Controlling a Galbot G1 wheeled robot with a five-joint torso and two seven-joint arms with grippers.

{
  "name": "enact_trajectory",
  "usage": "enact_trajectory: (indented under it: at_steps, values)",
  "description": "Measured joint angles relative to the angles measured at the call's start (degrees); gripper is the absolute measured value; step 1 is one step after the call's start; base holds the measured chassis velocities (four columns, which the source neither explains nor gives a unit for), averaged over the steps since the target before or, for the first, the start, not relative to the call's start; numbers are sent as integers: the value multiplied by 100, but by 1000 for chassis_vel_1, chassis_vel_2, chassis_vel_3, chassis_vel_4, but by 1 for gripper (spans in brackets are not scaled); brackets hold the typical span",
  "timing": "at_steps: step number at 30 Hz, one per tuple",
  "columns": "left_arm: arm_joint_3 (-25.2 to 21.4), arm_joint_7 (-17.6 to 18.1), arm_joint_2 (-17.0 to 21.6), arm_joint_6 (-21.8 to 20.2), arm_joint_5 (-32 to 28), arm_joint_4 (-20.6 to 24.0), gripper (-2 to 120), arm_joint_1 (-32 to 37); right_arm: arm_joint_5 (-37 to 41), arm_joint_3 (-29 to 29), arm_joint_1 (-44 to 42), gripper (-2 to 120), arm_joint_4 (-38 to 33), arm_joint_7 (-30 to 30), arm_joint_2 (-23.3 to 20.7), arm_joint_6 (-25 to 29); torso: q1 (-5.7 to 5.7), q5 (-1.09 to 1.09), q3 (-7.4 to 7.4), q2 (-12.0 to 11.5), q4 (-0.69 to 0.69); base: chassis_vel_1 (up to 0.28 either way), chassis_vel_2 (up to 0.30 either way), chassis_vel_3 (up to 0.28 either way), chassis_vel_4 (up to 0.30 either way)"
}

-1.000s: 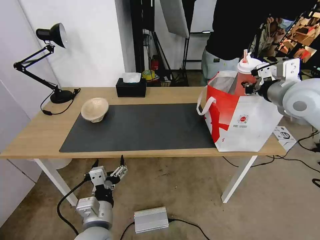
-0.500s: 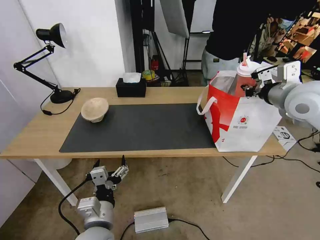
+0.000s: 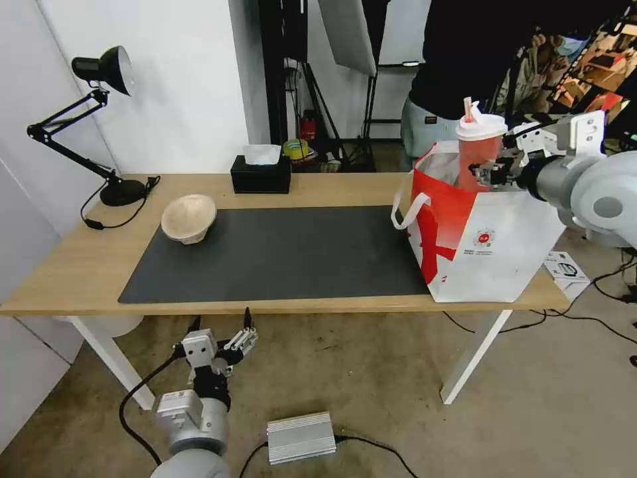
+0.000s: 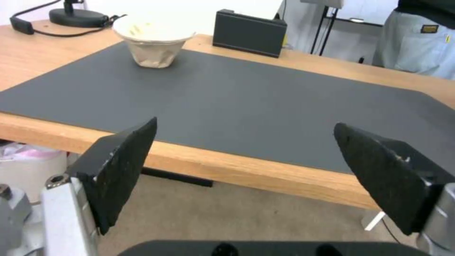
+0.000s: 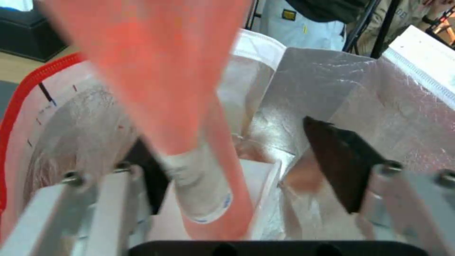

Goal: Pick up the trash from the table and place it into the takeout bag.

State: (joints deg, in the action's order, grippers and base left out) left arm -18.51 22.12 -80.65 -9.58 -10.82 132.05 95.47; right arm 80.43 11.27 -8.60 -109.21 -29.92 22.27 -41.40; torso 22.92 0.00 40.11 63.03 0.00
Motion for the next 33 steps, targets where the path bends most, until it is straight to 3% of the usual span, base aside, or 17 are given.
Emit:
enact_trajectory:
  at_steps: [2, 6, 9, 33]
  values:
    - [1, 0, -3, -1, 0, -1, 100, -2, -1, 1, -1, 75, 0, 0, 0, 0, 0, 0, 0, 0, 0, 0, 0, 0, 0]
    - [-12, 0, 15, -2, -1, -2, 100, -1, -12, 5, -1, 94, 18, 0, 2, 1, 0, 0, 0, 0, 0, 0, 0, 0, 0]
    - [-19, 1, 25, -2, -5, -2, 100, -1, -16, 6, 5, 99, 17, 1, -1, 2, 0, 0, 0, 0, 0, 0, 0, 0, 0]
    - [28, 9, 25, -6, 23, -2, 100, 19, -71, 8, 89, 100, 12, 51, -174, 1, 0, 0, 0, 0, 0, 0, 0, 0, 0]
